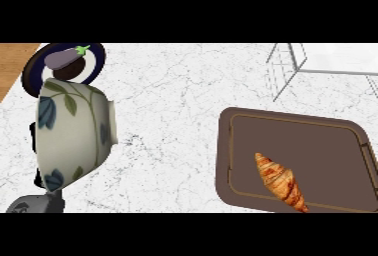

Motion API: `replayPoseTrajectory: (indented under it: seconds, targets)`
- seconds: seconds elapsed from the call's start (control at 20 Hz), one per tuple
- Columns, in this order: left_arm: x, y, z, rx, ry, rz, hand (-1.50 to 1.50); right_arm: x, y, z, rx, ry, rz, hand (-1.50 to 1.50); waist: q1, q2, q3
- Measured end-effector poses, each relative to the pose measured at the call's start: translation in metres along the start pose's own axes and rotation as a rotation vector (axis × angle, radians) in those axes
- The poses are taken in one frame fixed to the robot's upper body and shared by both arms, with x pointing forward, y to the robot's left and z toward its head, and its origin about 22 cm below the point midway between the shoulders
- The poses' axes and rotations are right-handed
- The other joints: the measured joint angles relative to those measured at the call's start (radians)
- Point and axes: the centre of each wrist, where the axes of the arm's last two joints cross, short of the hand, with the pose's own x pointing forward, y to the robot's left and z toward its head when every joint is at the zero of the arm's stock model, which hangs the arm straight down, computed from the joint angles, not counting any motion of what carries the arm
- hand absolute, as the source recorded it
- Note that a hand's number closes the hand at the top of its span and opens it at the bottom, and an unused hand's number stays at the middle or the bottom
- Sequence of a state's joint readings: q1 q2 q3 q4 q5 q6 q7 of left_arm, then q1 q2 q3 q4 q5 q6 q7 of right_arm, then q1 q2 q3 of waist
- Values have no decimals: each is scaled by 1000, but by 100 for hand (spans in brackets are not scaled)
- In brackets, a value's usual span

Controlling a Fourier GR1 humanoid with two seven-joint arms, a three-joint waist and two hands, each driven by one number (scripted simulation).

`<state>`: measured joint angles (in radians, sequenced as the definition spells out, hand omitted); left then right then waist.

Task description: Pick the cupcake from the tray and place it in the tiered shelf

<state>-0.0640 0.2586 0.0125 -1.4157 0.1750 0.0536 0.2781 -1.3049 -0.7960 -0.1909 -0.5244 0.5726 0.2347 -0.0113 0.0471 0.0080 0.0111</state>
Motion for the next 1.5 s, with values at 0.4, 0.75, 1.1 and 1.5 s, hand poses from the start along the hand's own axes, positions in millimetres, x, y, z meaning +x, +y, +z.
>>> replayPoseTrajectory:
  seconds: [0.4,0.75,1.1,1.5]
  targets:
    - [0,2,0,-9,2,8,0,-9,1,-4,16,-24,20,150,0,1,0]
    - [1,-3,0,8,6,2,0,-12,-6,-6,-51,33,-115,-150,-1,1,1]
    - [0,0,0,-3,2,0,0,-13,-16,-6,-109,74,-366,-150,-1,1,0]
    - [2,1,-1,-5,14,2,0,-26,-43,3,-228,112,-622,-150,-2,3,0]
